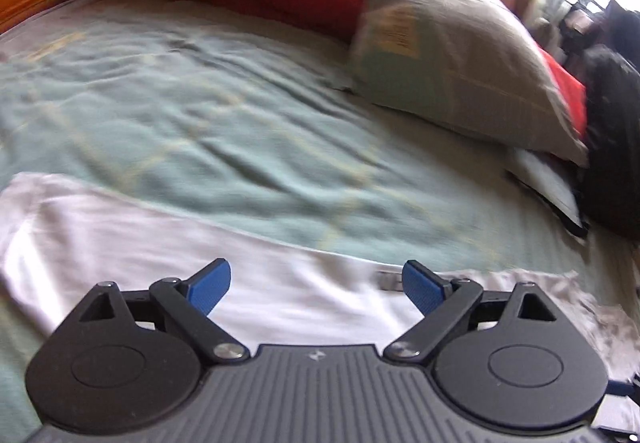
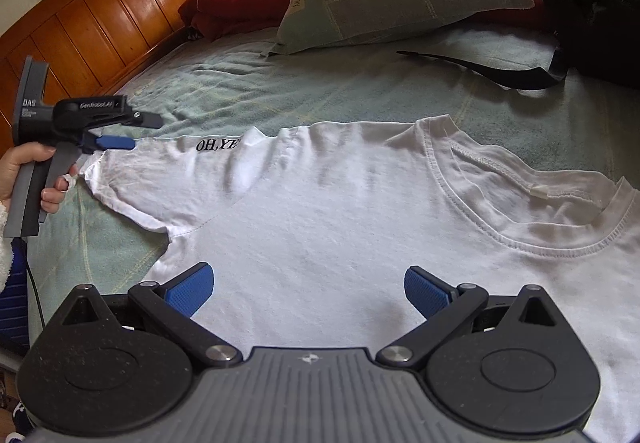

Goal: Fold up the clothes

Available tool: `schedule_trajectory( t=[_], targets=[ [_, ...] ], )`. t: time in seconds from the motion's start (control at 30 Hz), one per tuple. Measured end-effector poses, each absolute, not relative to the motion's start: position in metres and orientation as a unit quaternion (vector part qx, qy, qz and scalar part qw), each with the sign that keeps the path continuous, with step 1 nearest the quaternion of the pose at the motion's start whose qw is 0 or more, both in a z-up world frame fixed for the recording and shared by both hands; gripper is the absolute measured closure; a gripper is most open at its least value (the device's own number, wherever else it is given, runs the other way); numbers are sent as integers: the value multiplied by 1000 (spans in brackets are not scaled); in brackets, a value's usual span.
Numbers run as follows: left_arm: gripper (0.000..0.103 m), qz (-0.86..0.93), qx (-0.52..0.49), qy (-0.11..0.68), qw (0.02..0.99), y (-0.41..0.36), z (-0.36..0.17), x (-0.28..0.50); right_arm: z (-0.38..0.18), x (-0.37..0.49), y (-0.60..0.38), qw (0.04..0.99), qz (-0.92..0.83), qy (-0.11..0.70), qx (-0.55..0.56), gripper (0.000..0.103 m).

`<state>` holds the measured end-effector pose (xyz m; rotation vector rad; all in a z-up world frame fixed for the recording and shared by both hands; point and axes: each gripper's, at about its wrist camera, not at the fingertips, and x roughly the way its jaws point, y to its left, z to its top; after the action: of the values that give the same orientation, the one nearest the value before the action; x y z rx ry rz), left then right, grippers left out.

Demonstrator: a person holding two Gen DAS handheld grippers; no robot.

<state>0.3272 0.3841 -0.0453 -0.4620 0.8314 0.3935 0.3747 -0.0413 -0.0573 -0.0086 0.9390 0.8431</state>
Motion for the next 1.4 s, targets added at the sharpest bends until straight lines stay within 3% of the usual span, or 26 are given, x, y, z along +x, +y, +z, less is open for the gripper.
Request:
schedule_trajectory(
  t=[0.4,0.53,0.8,0.97,1.1,1.4],
  targets=[
    [11,326,-228,353,847,481,-75,283,-66,371,-30,800,399,448,-19,0],
    [11,334,-195,367,846,461,-65,292,-65,371,-30,800,400,446,-19,0],
    [10,154,-156,398,891,375,-61,320,-59,369,-34,802,403,441,-14,0],
    [11,220,-153,422,866,379,-80,316,-53,370,-39,805,405,434,-4,0],
    [11,258,-152,428,853,375,-61,312,-49,371,-43,807,406,430,7,0],
    [10,128,-136,437,880,284,-29,272,-45,371,-46,813,402,421,15,0]
  ],
)
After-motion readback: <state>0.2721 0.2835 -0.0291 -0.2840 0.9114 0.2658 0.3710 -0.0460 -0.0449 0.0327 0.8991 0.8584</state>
